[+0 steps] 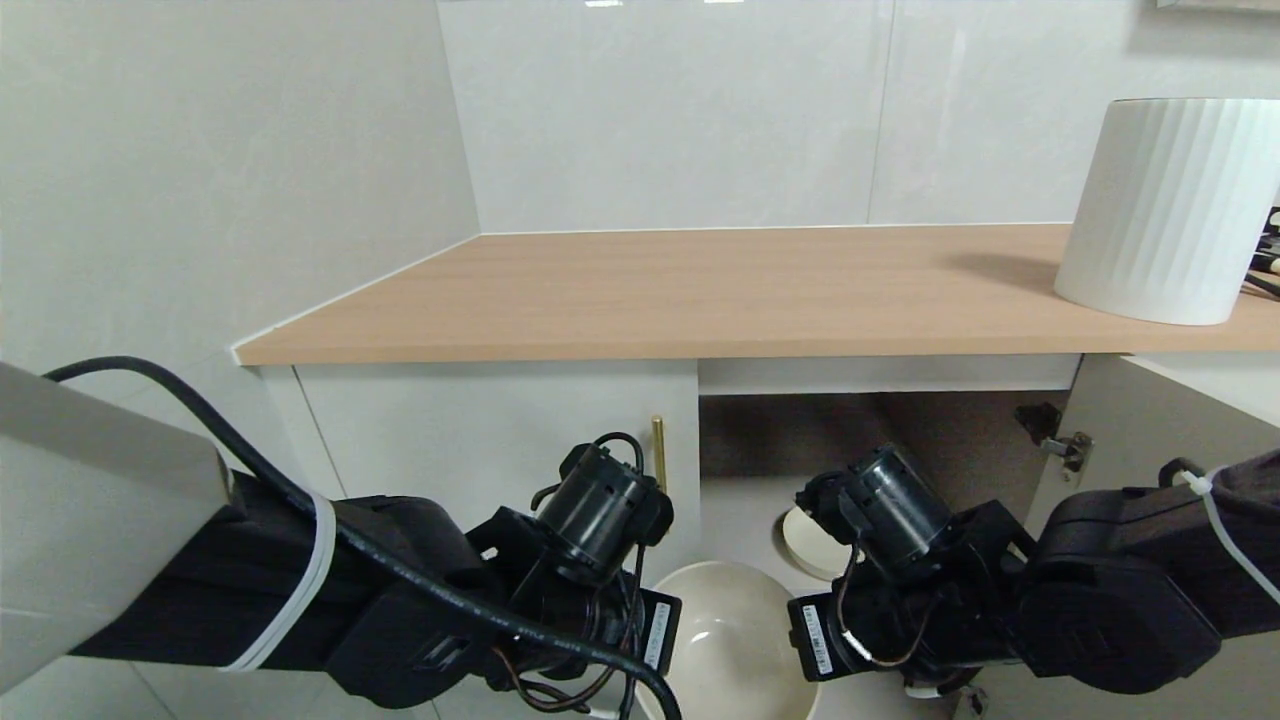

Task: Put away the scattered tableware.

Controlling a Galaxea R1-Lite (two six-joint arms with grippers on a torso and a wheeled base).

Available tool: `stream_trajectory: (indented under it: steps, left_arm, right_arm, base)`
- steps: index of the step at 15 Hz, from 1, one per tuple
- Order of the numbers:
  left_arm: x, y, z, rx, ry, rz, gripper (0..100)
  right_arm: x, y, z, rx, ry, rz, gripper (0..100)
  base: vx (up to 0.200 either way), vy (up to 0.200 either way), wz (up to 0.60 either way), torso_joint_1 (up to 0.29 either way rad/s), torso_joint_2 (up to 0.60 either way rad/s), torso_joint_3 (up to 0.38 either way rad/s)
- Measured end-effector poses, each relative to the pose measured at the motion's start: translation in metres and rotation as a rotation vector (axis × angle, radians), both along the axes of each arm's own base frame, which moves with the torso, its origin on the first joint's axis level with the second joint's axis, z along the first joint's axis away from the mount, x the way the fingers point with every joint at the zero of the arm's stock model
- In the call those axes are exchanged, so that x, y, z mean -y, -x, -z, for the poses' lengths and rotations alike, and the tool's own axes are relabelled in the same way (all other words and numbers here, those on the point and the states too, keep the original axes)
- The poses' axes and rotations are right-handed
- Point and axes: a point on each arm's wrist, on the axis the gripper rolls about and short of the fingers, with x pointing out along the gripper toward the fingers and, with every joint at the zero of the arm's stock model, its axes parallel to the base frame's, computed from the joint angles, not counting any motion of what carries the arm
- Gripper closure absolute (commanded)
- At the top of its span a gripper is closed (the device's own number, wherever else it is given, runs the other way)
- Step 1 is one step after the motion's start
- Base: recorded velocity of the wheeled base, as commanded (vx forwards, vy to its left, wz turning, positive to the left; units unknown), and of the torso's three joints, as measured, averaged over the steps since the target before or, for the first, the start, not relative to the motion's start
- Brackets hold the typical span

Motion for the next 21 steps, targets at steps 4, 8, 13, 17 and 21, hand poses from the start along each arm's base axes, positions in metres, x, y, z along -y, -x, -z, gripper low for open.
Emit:
stream_trajectory:
  steps: [4,8,13,17,21]
  left_arm:
    - [0.0,0.0,0.0,-0.002,-0.003,-0.001,0]
    - [-0.002,0.0,0.001,-0.006,-0.015,-0.007,0]
    - [-0.001,0.001,-0.001,0.003,-0.004,-0.005,0]
    - [0.0,-0.002,-0.007,0.029,0.05,-0.037,0]
    - [-0.002,-0.003,-0.011,0.038,0.06,-0.047,0]
  right_arm:
    - [0.0,0.001,0.001,-0.003,0.004,0.0,100]
    - [0.001,0.001,0.003,-0.011,0.021,0.004,100]
    - [-0.001,-0.001,0.009,-0.005,0.043,0.017,100]
    - [0.003,-0.011,0.024,0.014,0.103,0.131,100]
    - [0.02,-0.041,0.042,0.146,0.093,0.329,100]
  base:
    - [0.0,0.0,0.0,0.0,0.0,0.0]
    - [0.0,0.0,0.0,0.0,0.0,0.0]
    - [0.0,0.0,0.0,0.0,0.0,0.0]
    - [0.0,0.0,0.0,0.0,0.0,0.0]
    - [0.0,0.0,0.0,0.0,0.0,0.0]
